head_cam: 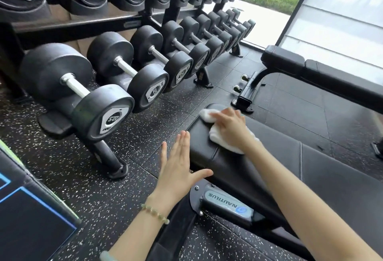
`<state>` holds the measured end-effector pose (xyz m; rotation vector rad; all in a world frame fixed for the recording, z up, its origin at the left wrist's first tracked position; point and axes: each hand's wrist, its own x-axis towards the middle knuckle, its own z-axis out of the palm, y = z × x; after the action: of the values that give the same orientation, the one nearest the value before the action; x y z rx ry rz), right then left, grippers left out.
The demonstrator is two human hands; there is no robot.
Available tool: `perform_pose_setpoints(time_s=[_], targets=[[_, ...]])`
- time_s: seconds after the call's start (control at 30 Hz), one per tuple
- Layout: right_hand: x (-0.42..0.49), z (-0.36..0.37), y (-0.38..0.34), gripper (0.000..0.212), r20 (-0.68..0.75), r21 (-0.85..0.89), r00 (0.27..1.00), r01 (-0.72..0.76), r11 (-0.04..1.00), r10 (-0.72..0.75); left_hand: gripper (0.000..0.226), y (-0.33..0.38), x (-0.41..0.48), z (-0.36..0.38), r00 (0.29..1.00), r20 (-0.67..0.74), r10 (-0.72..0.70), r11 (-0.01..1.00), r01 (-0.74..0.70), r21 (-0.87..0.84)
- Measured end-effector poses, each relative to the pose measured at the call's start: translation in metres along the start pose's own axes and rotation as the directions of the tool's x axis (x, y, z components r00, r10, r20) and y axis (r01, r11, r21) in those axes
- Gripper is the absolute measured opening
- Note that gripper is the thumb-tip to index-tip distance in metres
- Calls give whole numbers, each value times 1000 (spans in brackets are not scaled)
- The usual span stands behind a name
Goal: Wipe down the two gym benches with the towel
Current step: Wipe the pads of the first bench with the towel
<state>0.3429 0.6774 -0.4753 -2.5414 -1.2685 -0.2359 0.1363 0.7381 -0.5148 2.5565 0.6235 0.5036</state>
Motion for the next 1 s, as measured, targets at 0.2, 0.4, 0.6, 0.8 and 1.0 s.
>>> perform_pose_setpoints(time_s=[0.2, 0.4, 0.6, 0.8, 1.0], targets=[[53, 9, 24, 39, 58, -124, 978, -191, 974, 199, 112, 2, -1, -3, 999, 16, -28, 998, 29, -56], [-47, -15, -23, 44, 49, 36, 997, 53, 998, -55, 112, 1, -1, -4, 999, 35, -26, 999, 27, -42], [-73, -20, -24, 40, -18, 136, 969, 248, 959, -248, 109, 0, 0, -2, 999, 34, -19, 1000, 19, -4], [10, -14, 5, 44, 95, -91, 979, -169, 981, 178, 111, 2, 0, -4, 998, 36, -42, 999, 43, -26], [-56, -16, -23, 42, 54, -47, 998, 47, 998, -44, 109, 0, 0, -4, 995, 91, -31, 997, 24, 74]])
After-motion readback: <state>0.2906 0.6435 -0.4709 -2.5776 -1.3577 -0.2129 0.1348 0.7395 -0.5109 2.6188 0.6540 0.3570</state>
